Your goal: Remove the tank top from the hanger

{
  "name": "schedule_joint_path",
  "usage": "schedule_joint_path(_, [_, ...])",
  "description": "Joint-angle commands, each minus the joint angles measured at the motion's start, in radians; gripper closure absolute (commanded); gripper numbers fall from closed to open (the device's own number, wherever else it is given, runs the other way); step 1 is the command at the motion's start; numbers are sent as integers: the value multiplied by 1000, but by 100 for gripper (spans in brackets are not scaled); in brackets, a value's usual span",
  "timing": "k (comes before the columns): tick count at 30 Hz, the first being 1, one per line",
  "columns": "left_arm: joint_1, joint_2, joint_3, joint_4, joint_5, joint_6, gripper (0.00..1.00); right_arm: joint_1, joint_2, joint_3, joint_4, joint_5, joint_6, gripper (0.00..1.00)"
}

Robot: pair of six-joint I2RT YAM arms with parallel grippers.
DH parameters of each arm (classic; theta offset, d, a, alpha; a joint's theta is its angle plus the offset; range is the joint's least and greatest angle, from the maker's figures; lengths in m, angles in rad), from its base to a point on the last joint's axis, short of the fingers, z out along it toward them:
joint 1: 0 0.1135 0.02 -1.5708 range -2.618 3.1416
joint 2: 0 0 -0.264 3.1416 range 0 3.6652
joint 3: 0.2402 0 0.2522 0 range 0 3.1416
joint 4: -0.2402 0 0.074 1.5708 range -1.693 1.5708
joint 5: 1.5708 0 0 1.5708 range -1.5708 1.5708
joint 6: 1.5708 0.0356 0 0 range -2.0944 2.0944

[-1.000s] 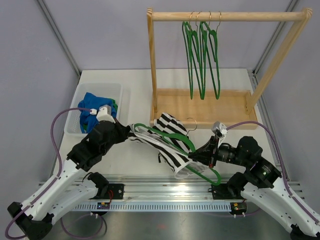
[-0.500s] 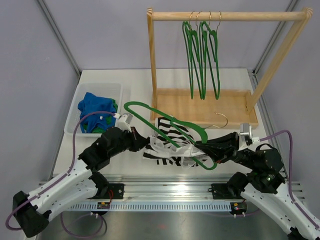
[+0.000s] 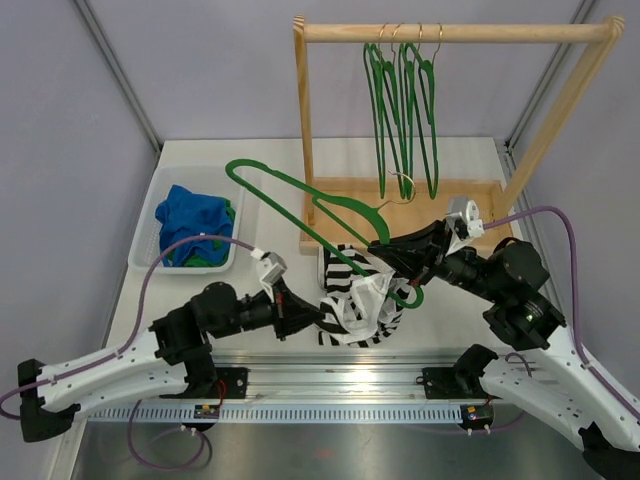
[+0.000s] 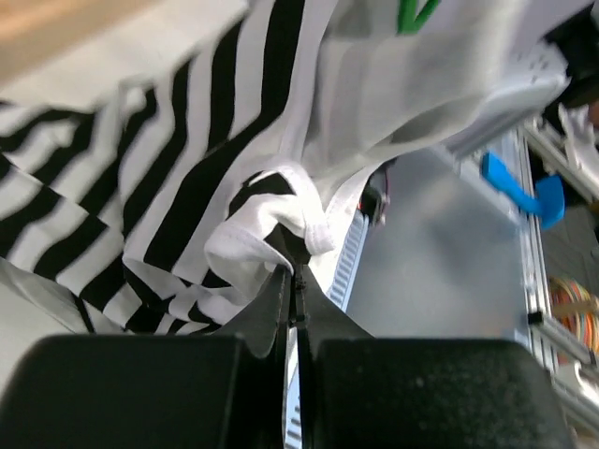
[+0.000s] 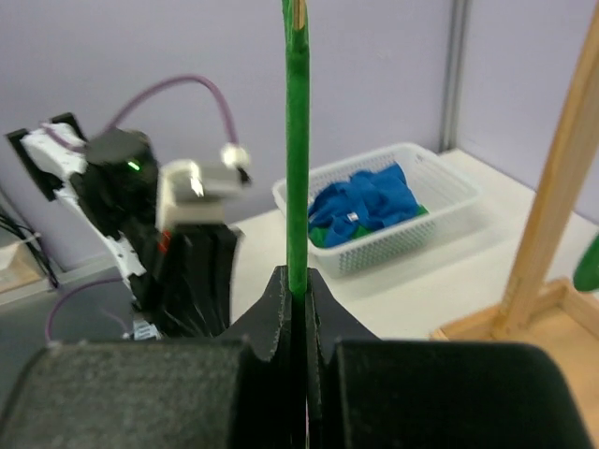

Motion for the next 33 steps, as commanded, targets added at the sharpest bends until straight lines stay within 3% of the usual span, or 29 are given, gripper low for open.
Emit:
schedule_joint_path(1, [-2, -125, 17, -49, -243, 3, 100, 11, 12, 64, -211, 127, -100, 100])
schedule_joint_path(4, [-2, -156, 60, -182, -363, 18, 100, 9, -46, -35, -20, 92, -25, 100])
schedule_joint_path(5, [-2, -150, 84, -219, -375, 36, 100, 11, -62, -124, 163, 78, 11, 100])
schedule_joint_path(7, [-2, -152, 92, -216, -349, 43, 100, 9, -68, -190, 303, 76, 136, 100])
schedule_joint_path(9, [-2, -185, 57, -134, -294, 36, 100, 11, -21, -181, 300, 53, 156, 100])
schedule_joint_path(12, [-2, -326, -24, -2, -274, 15, 100, 11, 16, -134, 173, 142, 130, 100])
schedule_joint_path(17, [-2, -463, -13, -90, -355, 32, 100, 11, -79, -272, 338, 423, 122, 100])
schedule_joint_path(21, [-2, -349, 63, -207, -296, 44, 100, 12, -168, -361, 568, 538, 117, 100])
schedule_joint_path(25, [-4, -163, 106, -221, 79, 70, 100, 12, -188, -434, 840, 567, 113, 100])
schedule_joint_path(27, [-19, -71, 97, -199, 140, 56, 100, 12, -185, -434, 952, 559, 98, 100])
schedule_joint_path(33, [-188, 22, 124, -287, -53, 69, 100, 12, -206, -368, 1059, 590, 36, 100])
